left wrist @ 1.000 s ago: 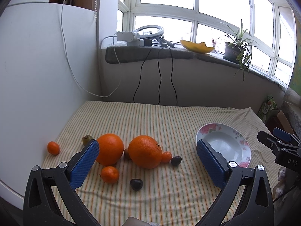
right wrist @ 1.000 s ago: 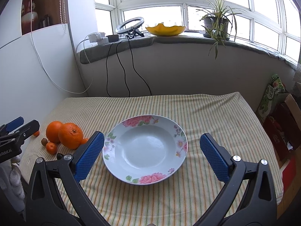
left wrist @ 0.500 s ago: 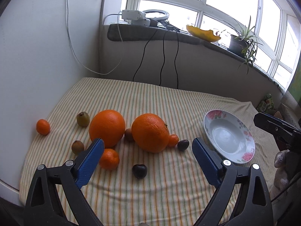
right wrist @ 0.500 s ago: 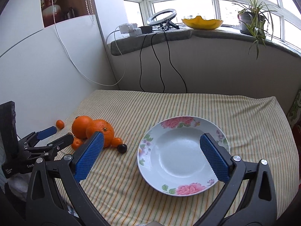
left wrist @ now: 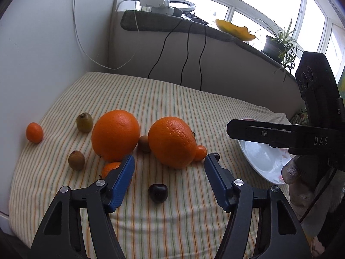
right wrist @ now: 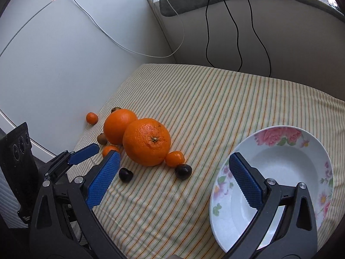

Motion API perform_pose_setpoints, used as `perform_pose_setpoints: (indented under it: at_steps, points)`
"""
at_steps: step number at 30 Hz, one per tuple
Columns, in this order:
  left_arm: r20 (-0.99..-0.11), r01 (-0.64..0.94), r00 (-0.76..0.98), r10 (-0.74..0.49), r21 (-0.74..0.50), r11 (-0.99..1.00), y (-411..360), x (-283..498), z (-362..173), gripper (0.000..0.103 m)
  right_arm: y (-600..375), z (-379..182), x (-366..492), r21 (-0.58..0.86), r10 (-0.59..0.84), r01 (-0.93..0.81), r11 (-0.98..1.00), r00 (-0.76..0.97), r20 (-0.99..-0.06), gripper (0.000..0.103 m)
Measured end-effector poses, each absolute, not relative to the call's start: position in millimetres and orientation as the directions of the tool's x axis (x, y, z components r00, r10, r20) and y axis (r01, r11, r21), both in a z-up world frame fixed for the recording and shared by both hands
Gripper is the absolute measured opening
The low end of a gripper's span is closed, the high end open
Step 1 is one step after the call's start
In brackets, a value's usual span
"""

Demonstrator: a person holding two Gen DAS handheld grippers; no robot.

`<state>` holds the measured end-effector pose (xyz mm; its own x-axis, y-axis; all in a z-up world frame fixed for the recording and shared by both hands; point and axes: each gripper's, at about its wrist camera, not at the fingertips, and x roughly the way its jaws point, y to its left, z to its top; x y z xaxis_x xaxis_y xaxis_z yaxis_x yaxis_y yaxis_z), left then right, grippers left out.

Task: Organize fruits
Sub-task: 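Move the right gripper down to the largest orange, then close the right gripper around the large orange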

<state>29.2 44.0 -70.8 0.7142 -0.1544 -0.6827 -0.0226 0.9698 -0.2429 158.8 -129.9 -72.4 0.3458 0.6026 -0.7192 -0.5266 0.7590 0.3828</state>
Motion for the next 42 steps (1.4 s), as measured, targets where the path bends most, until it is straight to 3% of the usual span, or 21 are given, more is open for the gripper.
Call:
perform_pose_setpoints:
  at_steps: [13,35,37,42]
  points:
    - [-0.683,0.016,0.699,-0.214,-0.284,0.959,38.0,46.4,-75.5,0.051,-81.8,-96.1,202.8,0.525,0.673,-0.532,0.665,0.120,-0.730,0.091]
    - [-0.714,-0.026,0.665,-0.217,-0.313,0.950,46.8,87.5,-93.5,0.051,-49.9,-138.5,229.9,0.643,0.704,-0.443,0.625,-0.035,-0.709,0.091]
    - [-0.713,-0.025,0.665,-0.223,-0.319,0.947,47.7,89.0,-93.6,0.051,-46.1,-141.7,229.7,0.664,0.717,-0.435,0.608,-0.058,-0.695,0.081]
    - [-0.708,-0.014,0.667,-0.232,-0.323,0.946,49.2,86.6,-95.5,0.050,-41.4,-143.9,228.4,0.666,0.717,-0.434,0.607,-0.063,-0.694,0.079]
